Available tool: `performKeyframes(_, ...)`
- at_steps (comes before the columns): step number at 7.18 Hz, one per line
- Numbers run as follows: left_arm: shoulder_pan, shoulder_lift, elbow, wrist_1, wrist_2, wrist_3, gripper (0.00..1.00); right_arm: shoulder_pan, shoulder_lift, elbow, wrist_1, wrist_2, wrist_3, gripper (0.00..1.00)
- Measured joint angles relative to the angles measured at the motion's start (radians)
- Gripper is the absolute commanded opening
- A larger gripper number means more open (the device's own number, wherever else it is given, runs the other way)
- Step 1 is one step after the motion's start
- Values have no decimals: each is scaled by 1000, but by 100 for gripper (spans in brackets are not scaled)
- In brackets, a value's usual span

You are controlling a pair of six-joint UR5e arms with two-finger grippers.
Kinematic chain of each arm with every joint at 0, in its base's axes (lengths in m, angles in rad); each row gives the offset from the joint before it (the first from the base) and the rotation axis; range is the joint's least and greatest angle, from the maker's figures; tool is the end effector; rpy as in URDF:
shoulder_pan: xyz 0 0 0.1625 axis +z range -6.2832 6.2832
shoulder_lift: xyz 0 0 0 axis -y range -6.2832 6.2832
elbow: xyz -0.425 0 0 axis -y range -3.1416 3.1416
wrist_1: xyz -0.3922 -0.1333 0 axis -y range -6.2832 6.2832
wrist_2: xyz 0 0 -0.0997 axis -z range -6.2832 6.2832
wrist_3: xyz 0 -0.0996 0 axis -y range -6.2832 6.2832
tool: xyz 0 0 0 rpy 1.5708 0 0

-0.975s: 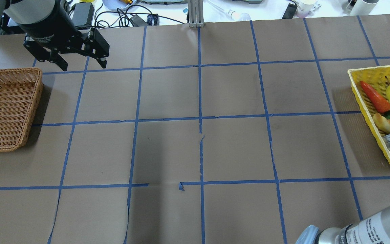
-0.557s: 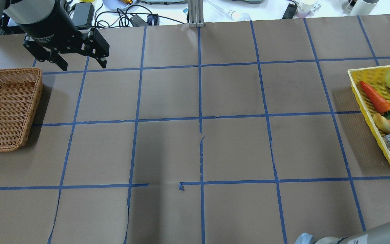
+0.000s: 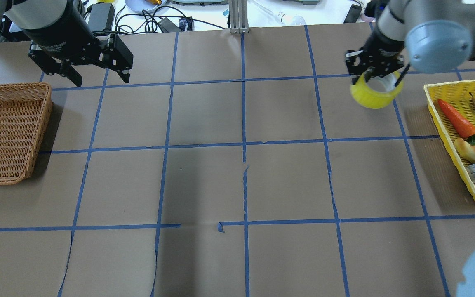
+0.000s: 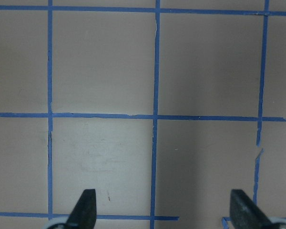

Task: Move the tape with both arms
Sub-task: 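Carry the tape roll to the table center and release it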

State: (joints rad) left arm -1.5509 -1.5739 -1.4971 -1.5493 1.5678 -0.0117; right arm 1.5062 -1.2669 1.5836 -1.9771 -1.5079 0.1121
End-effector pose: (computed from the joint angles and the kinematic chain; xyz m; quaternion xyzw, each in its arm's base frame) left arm -0.1236 -0.5035 0.5252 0.0157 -0.9988 0.0460 0.0013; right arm 0.1000 -0.6158 0.3558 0.0867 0.9947 -0.0440 0.0325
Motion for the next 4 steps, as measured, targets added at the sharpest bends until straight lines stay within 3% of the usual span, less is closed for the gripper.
performKeyframes(2, 0, 0, 0, 0, 0, 0, 100, 148, 111, -50, -115, -15, 253, 0)
performKeyframes(4, 0, 3, -1, 0, 0, 0, 100, 271, 229, -149, -139, -61, 447, 0)
